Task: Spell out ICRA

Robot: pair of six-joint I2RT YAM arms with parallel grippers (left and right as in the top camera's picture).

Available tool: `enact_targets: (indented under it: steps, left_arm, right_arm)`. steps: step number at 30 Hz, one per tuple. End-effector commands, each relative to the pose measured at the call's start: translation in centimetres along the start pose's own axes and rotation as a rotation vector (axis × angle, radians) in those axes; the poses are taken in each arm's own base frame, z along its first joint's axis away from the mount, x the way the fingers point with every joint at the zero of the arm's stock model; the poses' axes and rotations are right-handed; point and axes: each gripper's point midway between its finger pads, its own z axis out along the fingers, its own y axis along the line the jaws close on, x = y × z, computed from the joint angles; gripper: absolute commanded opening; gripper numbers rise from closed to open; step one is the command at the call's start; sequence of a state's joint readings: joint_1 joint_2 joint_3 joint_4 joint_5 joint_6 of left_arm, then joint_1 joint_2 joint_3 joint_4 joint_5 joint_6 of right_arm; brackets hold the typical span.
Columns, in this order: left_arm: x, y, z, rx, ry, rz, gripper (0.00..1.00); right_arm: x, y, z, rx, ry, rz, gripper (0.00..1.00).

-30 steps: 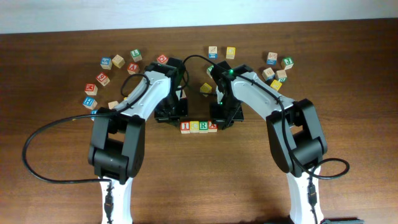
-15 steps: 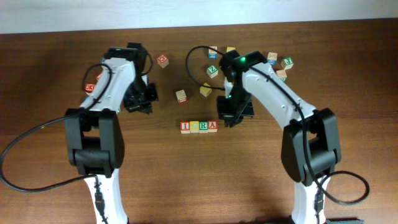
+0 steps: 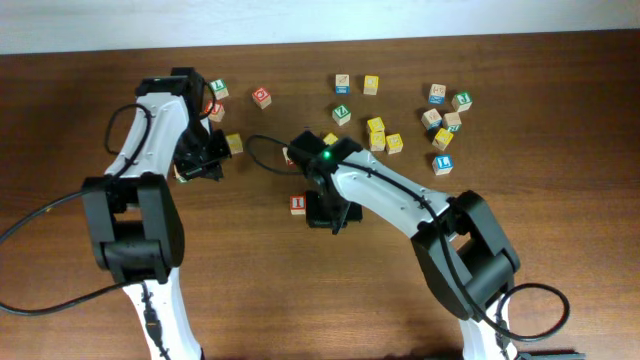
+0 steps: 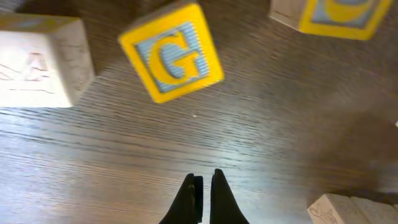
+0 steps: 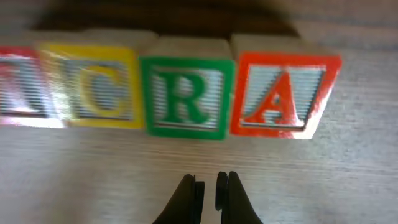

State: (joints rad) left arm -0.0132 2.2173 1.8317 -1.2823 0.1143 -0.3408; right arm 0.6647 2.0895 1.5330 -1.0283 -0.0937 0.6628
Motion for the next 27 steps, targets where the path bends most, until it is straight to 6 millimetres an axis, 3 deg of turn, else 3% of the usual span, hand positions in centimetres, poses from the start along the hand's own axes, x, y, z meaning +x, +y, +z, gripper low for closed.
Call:
enact_targets:
  steps: [1,27]
  left_arm:
    - [-0.5,0.3,0.0,-0.007,-0.009,-0.015,0.0]
    - [-0.3,0.3,0.0,-0.011,0.001,-0.016,0.0]
  right_arm:
    - [-0.1,-0.3,0.8,0.007,-0.024,0.014,0.04]
    - [-1.8,1.0,0.9,-0.048,-0.093,0.007,0.04]
